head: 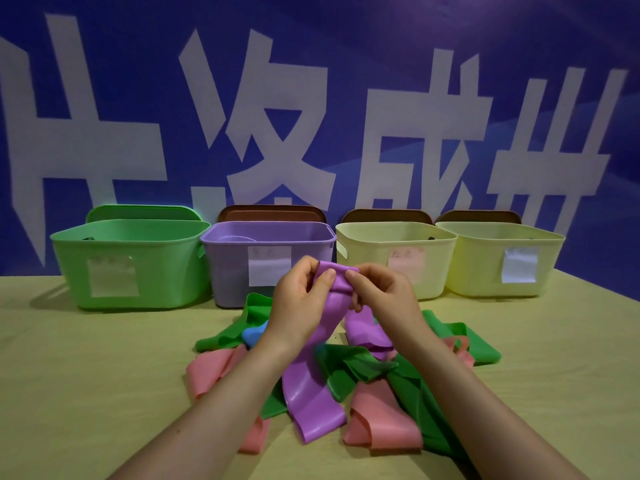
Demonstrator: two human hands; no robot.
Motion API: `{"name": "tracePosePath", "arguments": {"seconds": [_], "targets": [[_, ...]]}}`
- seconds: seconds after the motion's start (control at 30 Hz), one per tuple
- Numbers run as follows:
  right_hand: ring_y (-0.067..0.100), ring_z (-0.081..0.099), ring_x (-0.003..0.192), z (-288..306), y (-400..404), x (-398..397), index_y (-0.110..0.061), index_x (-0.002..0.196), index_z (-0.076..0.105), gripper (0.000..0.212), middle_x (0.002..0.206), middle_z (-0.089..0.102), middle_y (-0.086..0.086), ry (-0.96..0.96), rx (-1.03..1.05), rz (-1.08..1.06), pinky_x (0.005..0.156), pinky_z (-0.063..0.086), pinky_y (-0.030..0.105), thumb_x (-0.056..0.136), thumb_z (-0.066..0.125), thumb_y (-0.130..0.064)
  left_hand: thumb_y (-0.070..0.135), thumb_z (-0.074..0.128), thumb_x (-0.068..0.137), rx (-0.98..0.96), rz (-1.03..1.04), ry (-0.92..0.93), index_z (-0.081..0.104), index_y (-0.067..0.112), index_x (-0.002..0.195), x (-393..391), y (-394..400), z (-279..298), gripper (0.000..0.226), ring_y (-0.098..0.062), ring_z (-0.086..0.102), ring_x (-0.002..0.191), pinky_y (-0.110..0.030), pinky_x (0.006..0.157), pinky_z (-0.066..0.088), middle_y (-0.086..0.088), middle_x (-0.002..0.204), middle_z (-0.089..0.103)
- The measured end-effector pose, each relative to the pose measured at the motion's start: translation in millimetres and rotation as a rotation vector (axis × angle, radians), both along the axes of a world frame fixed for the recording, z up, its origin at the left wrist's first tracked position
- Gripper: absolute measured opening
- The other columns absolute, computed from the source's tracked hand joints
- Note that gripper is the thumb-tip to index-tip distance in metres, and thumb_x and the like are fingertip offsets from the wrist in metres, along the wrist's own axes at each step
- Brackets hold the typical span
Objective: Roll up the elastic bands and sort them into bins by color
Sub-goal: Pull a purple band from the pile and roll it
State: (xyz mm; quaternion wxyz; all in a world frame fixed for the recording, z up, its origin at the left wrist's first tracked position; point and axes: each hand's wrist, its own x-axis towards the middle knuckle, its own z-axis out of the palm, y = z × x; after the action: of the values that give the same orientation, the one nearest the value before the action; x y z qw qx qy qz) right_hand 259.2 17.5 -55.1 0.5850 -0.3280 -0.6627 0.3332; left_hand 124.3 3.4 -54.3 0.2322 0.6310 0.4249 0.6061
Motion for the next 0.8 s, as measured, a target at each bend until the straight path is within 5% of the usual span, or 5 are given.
{"name": "tracePosePath", "arguments": {"seconds": [0.27, 0.5, 0.67, 0.8], "targets": [[0.003, 0.053, 0.053, 1, 0, 0, -0.004, 0.088, 0.065, 0.01, 0.062, 0.058, 0.002, 0.042, 0.004, 0.059, 0.055, 0.044, 0.015, 0.087, 0.062, 0.004, 0.023, 0.058, 0.093, -0.103, -0.107, -0.168, 0.068, 0.022, 0.094, -1, -4, 1, 0.01, -0.009, 0.065, 0.08, -0.017, 0.065, 0.051, 0.0, 0.087, 0.071], [0.006, 0.059, 0.065, -5, 7, 4, -0.024, 0.084, 0.066, 0.021, 0.073, 0.066, -0.003, -0.056, 0.206, -0.188, 0.061, 0.047, 0.021, 0.088, 0.064, -0.003, 0.048, 0.058, 0.088, -0.409, -0.129, -0.306, 0.074, 0.017, 0.094, -1, 3, 3, 0.035, -0.026, 0.065, 0.101, -0.04, 0.095, 0.048, -0.008, 0.098, 0.073], [0.007, 0.053, 0.071, -10, 13, 9, -0.01, 0.098, 0.072, 0.019, 0.081, 0.06, -0.005, -0.395, 0.598, -0.362, 0.065, 0.041, 0.01, 0.082, 0.064, -0.008, 0.038, 0.046, 0.098, -0.613, -0.22, -0.516, 0.066, 0.011, 0.087, -1, 2, 4, 0.035, -0.017, 0.059, 0.057, -0.025, 0.057, 0.043, -0.006, 0.066, 0.065], [0.01, 0.055, 0.074, -12, 17, 14, -0.011, 0.104, 0.074, 0.023, 0.087, 0.062, 0.002, -0.491, 0.665, -0.337, 0.065, 0.045, 0.02, 0.084, 0.062, -0.013, 0.049, 0.044, 0.095, -0.605, -0.297, -0.503, 0.069, 0.008, 0.089, -5, 2, 4, 0.049, -0.019, 0.062, 0.063, -0.027, 0.064, 0.047, -0.011, 0.073, 0.067]]}}
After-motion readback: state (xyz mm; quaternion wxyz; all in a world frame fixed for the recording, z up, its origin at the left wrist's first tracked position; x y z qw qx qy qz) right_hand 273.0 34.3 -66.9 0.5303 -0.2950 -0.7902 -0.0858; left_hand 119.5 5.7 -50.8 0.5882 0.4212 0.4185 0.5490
